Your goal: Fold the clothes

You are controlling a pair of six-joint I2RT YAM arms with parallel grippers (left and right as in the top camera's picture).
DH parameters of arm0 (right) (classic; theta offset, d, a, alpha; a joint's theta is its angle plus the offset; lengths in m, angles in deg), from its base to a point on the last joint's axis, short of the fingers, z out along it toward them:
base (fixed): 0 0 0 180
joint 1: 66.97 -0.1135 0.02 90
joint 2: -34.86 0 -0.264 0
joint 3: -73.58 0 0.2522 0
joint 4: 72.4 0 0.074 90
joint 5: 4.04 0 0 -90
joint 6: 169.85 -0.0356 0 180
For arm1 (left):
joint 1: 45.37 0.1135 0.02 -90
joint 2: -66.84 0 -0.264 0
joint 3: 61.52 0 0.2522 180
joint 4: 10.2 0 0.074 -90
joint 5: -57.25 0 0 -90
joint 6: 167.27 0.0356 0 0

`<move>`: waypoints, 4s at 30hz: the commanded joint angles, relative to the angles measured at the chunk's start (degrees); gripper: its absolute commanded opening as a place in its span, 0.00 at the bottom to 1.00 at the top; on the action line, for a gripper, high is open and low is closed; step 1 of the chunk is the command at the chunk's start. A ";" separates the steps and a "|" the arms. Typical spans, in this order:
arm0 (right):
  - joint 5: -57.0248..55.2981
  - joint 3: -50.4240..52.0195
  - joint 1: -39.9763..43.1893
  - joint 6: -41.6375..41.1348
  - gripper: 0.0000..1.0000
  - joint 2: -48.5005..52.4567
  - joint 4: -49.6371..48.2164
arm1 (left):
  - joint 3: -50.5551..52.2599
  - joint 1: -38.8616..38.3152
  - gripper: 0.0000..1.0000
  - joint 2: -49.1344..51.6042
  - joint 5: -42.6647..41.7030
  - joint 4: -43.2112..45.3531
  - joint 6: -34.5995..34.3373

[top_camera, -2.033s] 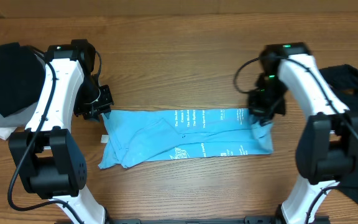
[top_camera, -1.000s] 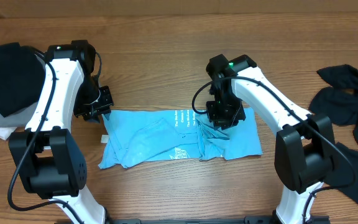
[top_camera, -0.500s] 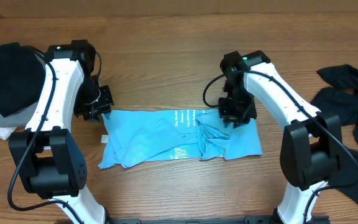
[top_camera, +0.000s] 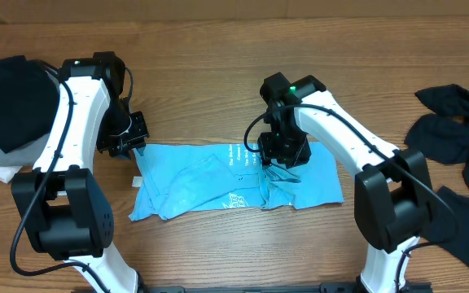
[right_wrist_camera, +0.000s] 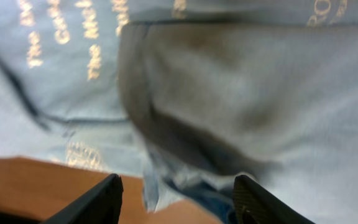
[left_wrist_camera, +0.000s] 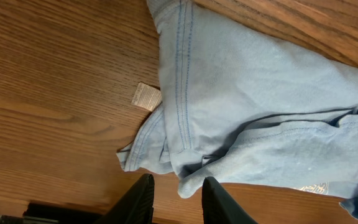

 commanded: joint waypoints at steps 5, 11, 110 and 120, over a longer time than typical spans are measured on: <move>-1.33 0.26 -0.48 -1.33 0.61 4.26 -2.21 | -1.09 0.24 0.30 -0.55 -0.61 -0.15 0.24; -1.36 0.26 -0.98 -1.68 0.57 4.26 -4.11 | -1.09 0.24 0.30 -0.55 -0.61 -0.20 0.26; -2.69 -4.59 17.75 -0.17 1.00 -12.96 9.49 | 29.99 -1.88 0.93 -0.50 -10.16 31.39 19.10; -3.37 -4.59 17.75 -0.20 1.00 -12.96 9.33 | 28.68 -3.58 0.09 -0.52 -12.44 27.80 19.17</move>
